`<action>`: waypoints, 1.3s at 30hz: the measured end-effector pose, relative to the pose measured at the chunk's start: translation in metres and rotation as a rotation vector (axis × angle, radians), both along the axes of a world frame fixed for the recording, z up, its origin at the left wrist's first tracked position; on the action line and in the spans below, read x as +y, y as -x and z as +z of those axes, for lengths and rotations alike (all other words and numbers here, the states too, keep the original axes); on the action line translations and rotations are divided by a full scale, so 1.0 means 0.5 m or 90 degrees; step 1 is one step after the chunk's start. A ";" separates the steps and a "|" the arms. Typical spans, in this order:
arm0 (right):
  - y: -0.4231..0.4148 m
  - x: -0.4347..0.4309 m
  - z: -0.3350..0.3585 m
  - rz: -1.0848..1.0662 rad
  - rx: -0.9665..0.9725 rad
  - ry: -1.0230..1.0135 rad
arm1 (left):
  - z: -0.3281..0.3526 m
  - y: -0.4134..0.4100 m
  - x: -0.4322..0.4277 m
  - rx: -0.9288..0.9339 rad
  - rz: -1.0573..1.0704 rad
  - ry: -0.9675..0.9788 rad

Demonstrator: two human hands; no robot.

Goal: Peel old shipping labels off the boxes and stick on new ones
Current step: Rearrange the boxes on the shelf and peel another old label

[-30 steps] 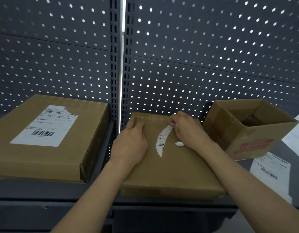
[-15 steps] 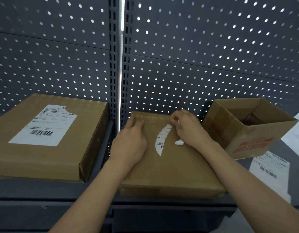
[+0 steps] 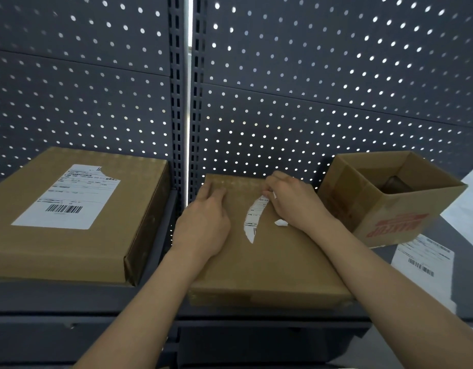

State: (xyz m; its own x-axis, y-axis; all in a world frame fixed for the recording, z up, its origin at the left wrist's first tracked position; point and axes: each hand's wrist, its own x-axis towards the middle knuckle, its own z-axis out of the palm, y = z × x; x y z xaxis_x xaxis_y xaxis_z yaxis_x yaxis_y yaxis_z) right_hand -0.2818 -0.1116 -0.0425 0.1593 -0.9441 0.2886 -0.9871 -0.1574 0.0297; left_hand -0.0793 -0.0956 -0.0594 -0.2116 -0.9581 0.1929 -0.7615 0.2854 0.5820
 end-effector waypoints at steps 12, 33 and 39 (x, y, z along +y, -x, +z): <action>-0.001 -0.004 0.002 -0.009 -0.044 -0.048 | -0.002 0.000 -0.001 -0.005 0.001 0.002; 0.013 0.010 0.001 0.019 -0.201 -0.020 | -0.003 0.001 -0.001 0.010 0.001 0.012; 0.019 0.011 0.000 0.024 -0.260 -0.044 | -0.003 0.001 -0.001 0.009 0.000 0.009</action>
